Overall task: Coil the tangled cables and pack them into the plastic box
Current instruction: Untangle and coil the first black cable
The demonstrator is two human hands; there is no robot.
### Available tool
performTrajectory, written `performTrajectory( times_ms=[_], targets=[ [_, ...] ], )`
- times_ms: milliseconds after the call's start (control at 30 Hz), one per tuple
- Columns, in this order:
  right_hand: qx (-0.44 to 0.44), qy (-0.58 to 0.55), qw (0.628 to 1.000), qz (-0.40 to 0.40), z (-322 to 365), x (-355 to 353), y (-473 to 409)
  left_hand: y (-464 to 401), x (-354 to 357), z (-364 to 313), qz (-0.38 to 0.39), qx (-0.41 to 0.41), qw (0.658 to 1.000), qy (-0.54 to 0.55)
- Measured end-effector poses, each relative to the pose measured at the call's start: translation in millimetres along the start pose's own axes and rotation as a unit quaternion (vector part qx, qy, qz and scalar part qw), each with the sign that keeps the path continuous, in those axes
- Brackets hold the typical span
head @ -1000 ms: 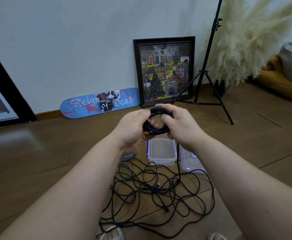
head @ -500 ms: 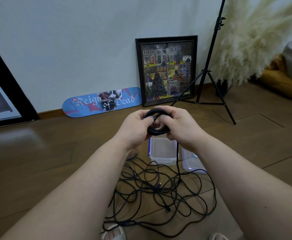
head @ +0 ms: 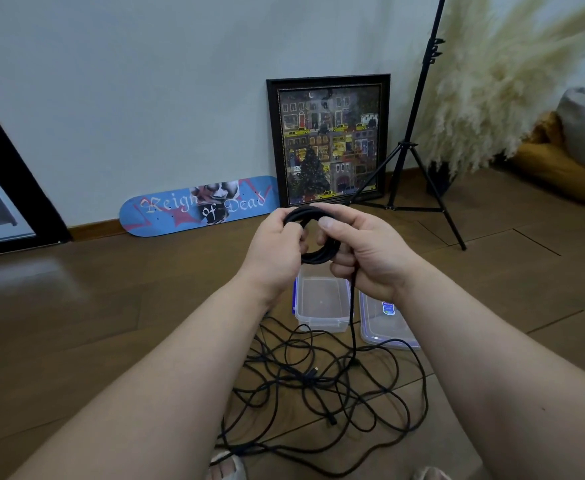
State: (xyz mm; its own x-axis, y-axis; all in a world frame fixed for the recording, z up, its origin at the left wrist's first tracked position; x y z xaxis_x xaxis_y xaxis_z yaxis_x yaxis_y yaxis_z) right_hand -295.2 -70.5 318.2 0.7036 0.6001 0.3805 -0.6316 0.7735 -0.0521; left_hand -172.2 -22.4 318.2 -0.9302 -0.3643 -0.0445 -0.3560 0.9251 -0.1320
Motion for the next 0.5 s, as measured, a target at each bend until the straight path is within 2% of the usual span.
performTrajectory(
  times_ms=[100,200,333,433,500],
  targets=[
    [-0.002,-0.041,0.999,-0.027,0.3,2.2,1.5,-0.4,2.2,-1.8,-0.023,0.020,1.000,-0.006],
    [-0.018,-0.047,0.997,-0.055,1.3,0.7,0.3,3.7,4.4,-5.9,0.027,0.013,0.999,0.035],
    [-0.047,0.104,0.992,-0.044,5.1,-5.2,-0.3,8.5,-4.7,-7.5,0.104,-0.037,0.994,0.003],
    [-0.056,0.245,0.968,0.007,7.2,-2.8,3.5,9.3,-13.8,-6.4,0.141,-0.111,0.983,-0.030],
    [-0.060,0.298,0.952,0.024,3.7,0.5,4.0,9.5,-16.2,-5.7,0.157,-0.139,0.975,-0.077]
  ],
)
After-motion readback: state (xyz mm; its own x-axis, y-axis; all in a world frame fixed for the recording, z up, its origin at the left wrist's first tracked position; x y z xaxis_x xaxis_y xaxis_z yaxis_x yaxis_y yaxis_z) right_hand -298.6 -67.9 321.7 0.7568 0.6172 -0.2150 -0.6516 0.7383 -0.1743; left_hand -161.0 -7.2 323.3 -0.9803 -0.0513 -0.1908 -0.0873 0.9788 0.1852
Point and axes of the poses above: each hand's wrist, its own y-axis away from the middle knuckle, its own x-axis out of the palm, z = x × y, the point moved 1 cm from there along -y, towards the middle knuckle, and after that the axes turned 4 degrees about -y, right-handed, at the moved point
